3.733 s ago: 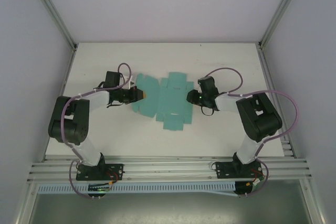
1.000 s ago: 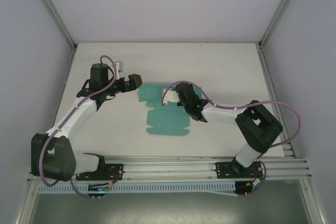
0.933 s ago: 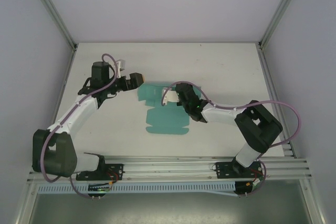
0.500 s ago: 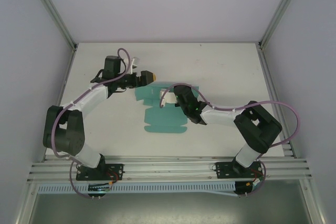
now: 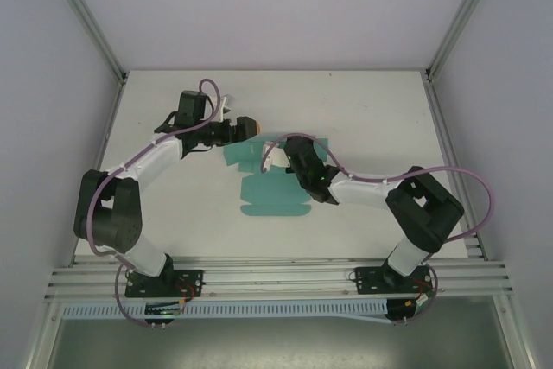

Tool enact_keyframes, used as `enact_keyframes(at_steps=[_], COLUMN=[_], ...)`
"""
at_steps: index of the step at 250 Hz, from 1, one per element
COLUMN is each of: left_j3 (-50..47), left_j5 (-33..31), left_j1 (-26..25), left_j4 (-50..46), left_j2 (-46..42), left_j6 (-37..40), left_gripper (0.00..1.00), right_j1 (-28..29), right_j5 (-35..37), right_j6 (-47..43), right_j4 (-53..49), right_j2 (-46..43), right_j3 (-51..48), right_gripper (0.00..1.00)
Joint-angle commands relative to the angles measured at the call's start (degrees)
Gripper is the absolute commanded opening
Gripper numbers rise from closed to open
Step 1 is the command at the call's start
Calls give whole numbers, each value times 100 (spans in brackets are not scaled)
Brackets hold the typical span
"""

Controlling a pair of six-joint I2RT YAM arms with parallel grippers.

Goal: Assemble paper box

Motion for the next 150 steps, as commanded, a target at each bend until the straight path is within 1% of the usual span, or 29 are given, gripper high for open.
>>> enact_keyframes(at_steps=[1,32,60,80,94,130,150], left_j3=[-80,-164,-399,-336,-297,-257,-225], left_j5=[336,384,845,763,726,998,770], left_j1=[-126,-153,-235,-331,-360,-372,-376], left_j4=[-59,113,583,446,416,543,391], left_j2=[174,162,219,283,362,531,531], left_j6=[-265,-468,-784,-694,-670,-818,-737], left_gripper=[90,88,84,84,84,84,84], right_j1=[108,122,152,171,156,153,155], right_j5=[258,465,419,464,362,152,154], right_j6=[295,528,881,1114,1268,1511,1468], right_j4=[240,453,522,712,706,779,779], right_j2=[162,178,156,163,137,79,75], right_j3=[288,297,233,199,161,52,-21], right_gripper=[0,0,0,0,0,0,0])
